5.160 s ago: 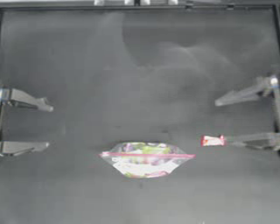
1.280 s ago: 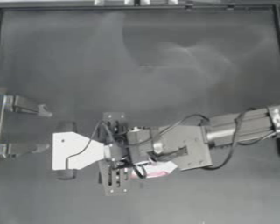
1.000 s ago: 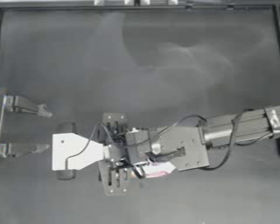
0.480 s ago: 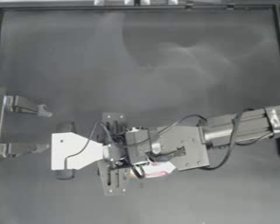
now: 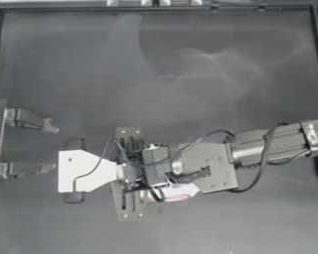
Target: Put candy in bag
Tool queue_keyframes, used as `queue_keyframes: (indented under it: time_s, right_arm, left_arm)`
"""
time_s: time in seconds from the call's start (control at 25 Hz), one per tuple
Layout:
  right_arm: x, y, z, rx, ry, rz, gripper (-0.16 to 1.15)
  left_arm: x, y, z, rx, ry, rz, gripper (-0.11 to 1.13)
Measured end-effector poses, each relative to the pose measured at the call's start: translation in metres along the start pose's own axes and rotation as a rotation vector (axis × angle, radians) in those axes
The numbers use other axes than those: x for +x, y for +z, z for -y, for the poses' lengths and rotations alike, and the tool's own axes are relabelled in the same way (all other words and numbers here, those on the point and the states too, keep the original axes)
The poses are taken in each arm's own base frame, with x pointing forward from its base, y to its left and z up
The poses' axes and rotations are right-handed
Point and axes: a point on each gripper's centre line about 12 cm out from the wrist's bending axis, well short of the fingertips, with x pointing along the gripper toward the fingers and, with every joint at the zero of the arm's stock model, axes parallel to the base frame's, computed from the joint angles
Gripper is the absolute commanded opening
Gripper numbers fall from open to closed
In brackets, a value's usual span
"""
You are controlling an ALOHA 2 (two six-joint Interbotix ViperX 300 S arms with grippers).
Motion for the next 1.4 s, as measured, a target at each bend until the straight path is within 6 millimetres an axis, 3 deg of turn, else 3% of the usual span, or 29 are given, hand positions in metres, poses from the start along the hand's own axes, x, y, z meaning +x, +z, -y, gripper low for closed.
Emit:
queue_keyframes:
  time_s: [0.56,1.4]
  right_arm:
    - [-0.001,0.000,0.003,-0.010,-0.023,-0.006,0.33]
    - [-0.005,-0.003,0.000,-0.017,-0.019,0.013,0.28]
  left_arm:
    - [0.000,-0.005,0.000,-0.018,0.002,-0.014,1.01]
    - [0.005,-0.012,0.003,-0.035,-0.013,-0.054,1.01]
